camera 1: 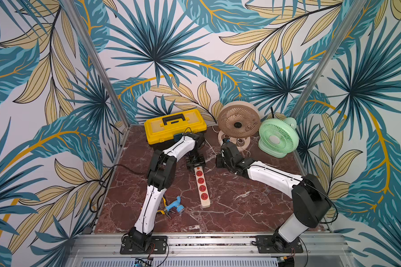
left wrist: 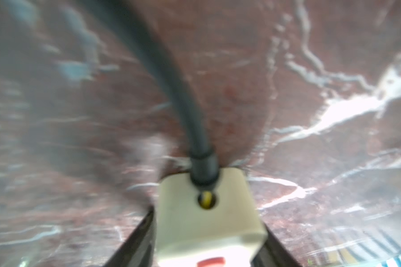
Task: Unplug the desk fan from the power strip
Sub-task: Remove the plug from the socket, then place the plug at the center of the board.
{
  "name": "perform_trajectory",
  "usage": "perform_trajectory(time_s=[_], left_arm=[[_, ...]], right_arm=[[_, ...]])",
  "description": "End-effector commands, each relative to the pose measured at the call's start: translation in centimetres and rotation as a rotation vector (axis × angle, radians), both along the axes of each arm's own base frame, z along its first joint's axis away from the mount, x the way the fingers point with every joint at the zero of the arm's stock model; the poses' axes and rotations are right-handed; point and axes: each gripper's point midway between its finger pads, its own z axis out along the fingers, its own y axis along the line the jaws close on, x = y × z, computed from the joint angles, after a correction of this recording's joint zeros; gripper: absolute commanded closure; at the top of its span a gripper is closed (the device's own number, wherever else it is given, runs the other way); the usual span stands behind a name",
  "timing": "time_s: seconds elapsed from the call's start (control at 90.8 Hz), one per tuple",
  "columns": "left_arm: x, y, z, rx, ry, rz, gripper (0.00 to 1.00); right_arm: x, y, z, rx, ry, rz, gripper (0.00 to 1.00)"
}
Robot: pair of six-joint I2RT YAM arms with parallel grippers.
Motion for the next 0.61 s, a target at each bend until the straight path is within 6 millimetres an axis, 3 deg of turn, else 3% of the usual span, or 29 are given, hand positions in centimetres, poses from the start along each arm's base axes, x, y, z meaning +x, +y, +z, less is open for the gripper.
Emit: perform_trajectory(time_s=[0.0,0.066,0.132,0.353,0.485,0.595], left_arm=[[0.1,4.1,-5.0,0.162,0.008,-0.022,0.19],[0.3,4.2,-4.3,0.161,-0.017,-0.027,0.08],[0.8,4.1,-2.3,0.142,-0.075,-0.027,0.01],[1.1,3.7,1.1,0.072,-0.189,-0.029,0.00],[1.1,3.4,3.5,0.025,-0.270,-0.033,0.00],[0.9,3.5,5.7,-0.005,-0.340,-0.039,0.00]], right_arm=[[0.8,1.2,-1.5,0.013,0.086,0.046,1.00],[1.9,1.6,-2.4,-0.009,0.125,0.060,1.00],[3.4,2.5,-2.5,-0.011,0.138,0.076,1.00],[7.4,5.9,-3.5,0.025,0.210,0.128,1.00],[9.5,7.8,-5.7,0.064,0.277,0.146,1.00],[10.6,8.3,-7.9,0.076,0.325,0.138,1.00]])
